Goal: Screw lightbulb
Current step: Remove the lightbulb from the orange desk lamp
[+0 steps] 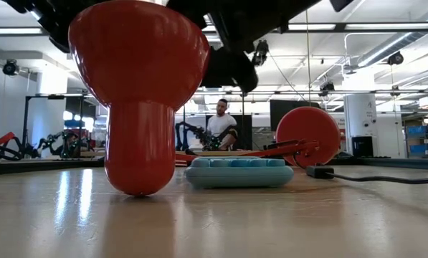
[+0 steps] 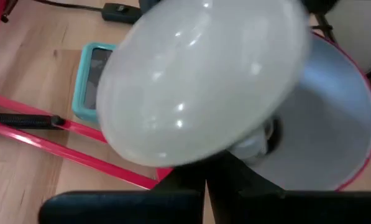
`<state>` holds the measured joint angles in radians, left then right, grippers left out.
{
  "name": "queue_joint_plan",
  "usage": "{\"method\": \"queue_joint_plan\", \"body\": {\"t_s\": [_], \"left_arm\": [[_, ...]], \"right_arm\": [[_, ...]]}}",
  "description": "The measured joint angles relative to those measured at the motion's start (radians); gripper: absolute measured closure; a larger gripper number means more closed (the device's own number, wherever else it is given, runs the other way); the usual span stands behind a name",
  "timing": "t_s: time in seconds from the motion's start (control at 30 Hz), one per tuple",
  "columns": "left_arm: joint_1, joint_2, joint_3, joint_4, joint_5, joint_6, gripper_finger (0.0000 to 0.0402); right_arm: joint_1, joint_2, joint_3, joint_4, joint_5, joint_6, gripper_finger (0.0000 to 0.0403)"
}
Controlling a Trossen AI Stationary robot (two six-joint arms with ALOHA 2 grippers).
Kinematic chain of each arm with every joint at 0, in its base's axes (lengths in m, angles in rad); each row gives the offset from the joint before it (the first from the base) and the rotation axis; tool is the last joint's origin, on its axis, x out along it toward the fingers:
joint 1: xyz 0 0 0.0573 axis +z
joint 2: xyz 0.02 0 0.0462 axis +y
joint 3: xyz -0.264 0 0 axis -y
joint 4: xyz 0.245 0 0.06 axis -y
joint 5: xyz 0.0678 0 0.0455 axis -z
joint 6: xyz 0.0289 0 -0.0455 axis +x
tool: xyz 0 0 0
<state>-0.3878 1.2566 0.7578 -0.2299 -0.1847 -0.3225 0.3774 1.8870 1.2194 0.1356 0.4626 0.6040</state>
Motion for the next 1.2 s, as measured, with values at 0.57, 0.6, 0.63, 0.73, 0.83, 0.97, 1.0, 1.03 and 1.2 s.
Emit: {"method": "queue_joint_plan", "body": {"t_s": [0.57, 0.6, 0.63, 0.73, 0.83, 0.97, 1.0, 1.03, 1.2], "left_arm": [[-0.001, 0.047, -0.002, 0.118, -0.043, -0.032, 0.0401], [-0.001, 0.046, -0.002, 0.123, -0.043, -0.033, 0.0401], [-0.001, 0.046, -0.002, 0.126, -0.043, -0.034, 0.0401], [-0.001, 0.046, -0.002, 0.129, -0.043, -0.035, 0.0401], [-0.001, 0.046, -0.002, 0.130, -0.043, -0.028, 0.0401], [-0.002, 0.046, -0.002, 0.144, -0.043, -0.002, 0.0401], [-0.002, 0.046, -0.002, 0.155, -0.043, 0.004, 0.0401], [-0.003, 0.046, -0.002, 0.163, -0.043, 0.011, 0.0401], [-0.009, 0.046, -0.002, 0.205, -0.053, 0.066, 0.0401]], "right_arm": [[-0.003, 0.025, 0.000, 0.172, -0.017, -0.173, 0.0096], [0.000, 0.025, 0.000, 0.185, -0.017, -0.192, 0.0095], [0.002, 0.025, 0.000, 0.197, -0.017, -0.213, 0.0095], [0.006, 0.025, 0.000, 0.223, -0.017, -0.262, 0.0094], [0.006, 0.025, 0.000, 0.228, -0.018, -0.276, 0.0099], [0.007, 0.025, 0.000, 0.228, -0.018, -0.276, 0.0104], [0.009, 0.025, 0.000, 0.234, -0.018, -0.275, 0.0105], [0.013, 0.025, 0.000, 0.244, -0.018, -0.274, 0.0106], [0.023, 0.024, 0.000, 0.277, -0.017, -0.267, 0.0105]]}}
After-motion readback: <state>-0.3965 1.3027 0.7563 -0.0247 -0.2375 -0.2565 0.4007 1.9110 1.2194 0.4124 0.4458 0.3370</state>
